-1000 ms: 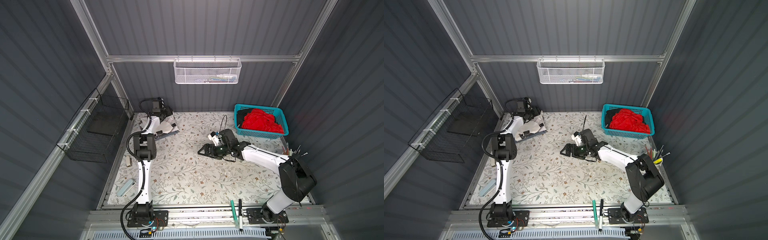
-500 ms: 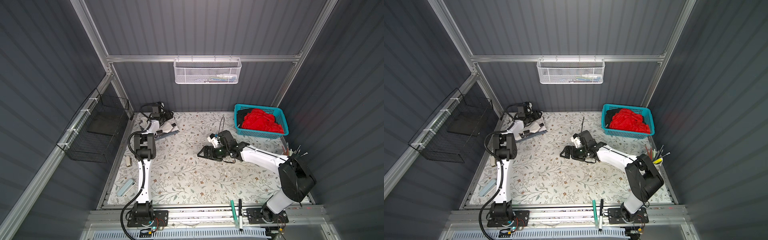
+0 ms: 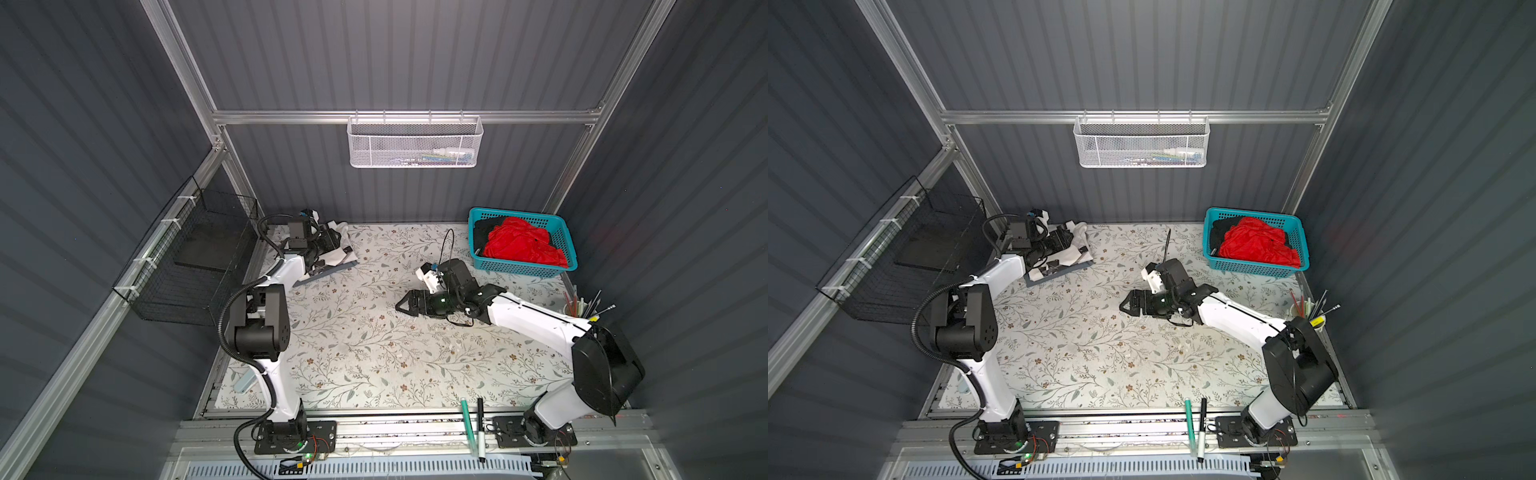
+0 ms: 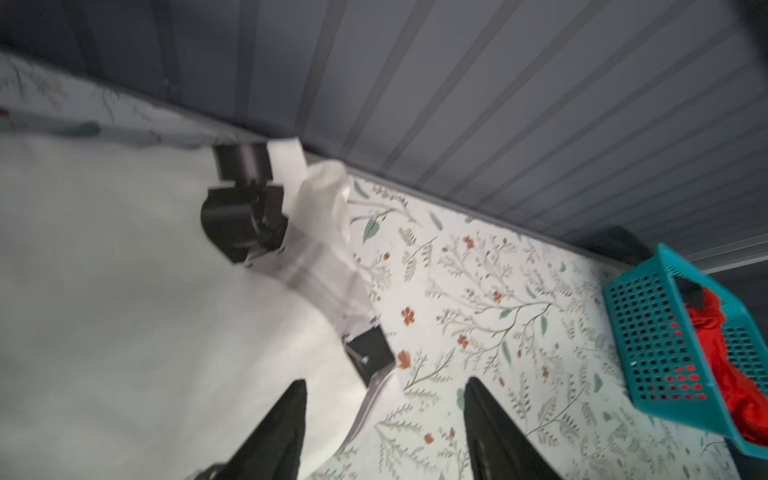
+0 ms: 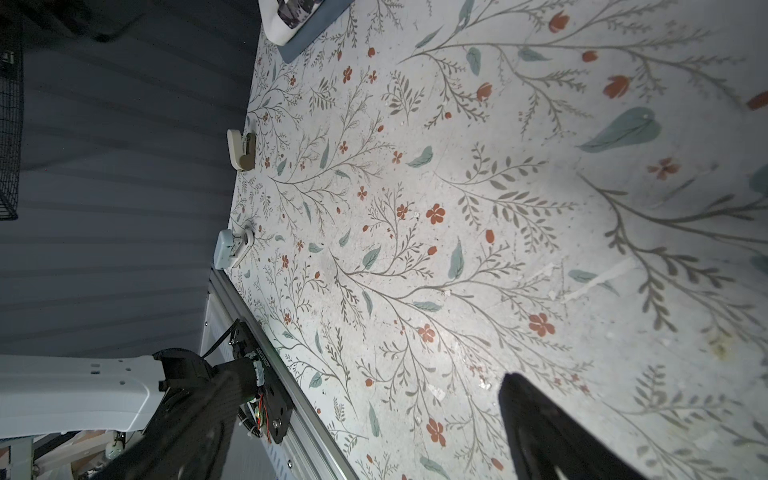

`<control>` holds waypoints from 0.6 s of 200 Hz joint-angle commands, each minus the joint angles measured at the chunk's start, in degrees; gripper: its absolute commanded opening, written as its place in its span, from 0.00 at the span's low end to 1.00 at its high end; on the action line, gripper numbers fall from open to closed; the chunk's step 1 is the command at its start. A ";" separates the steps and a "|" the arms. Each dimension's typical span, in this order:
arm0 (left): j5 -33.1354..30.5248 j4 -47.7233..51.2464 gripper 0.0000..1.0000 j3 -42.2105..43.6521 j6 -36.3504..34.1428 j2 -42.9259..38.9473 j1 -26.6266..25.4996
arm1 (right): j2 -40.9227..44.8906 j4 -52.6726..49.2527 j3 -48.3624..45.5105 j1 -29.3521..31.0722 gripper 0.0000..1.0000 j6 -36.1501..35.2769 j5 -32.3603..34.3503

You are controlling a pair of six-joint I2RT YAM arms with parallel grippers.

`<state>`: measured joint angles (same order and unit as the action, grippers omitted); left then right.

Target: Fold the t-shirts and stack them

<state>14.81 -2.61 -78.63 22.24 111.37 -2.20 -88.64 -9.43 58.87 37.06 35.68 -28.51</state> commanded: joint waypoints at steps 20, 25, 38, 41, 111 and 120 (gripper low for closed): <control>-5.75 -0.66 0.61 5.53 -1.58 4.79 0.33 | 2.14 1.61 -4.24 -0.13 0.99 0.60 0.25; -5.22 -0.17 0.61 5.53 -1.92 5.19 0.50 | 2.61 2.14 -4.94 -0.13 0.99 1.02 0.34; -4.58 0.84 0.60 6.74 -2.47 4.67 0.55 | 3.43 2.96 -6.31 -0.11 0.99 1.60 0.56; -4.51 0.93 0.60 7.18 -2.50 4.44 0.53 | 3.47 3.01 -6.58 -0.14 0.99 1.65 0.64; -1.77 8.10 0.62 23.10 -2.40 -19.76 0.53 | 3.49 -1.09 -3.88 -2.52 0.99 -0.91 3.02; -4.14 12.21 0.63 24.85 -1.89 -23.78 0.53 | 5.35 -2.36 -4.56 -4.20 0.99 -0.77 4.51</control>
<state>12.40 0.60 -56.69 20.38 97.47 -2.13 -86.19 -8.64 53.47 35.83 36.10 -27.46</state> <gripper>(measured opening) 0.622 0.991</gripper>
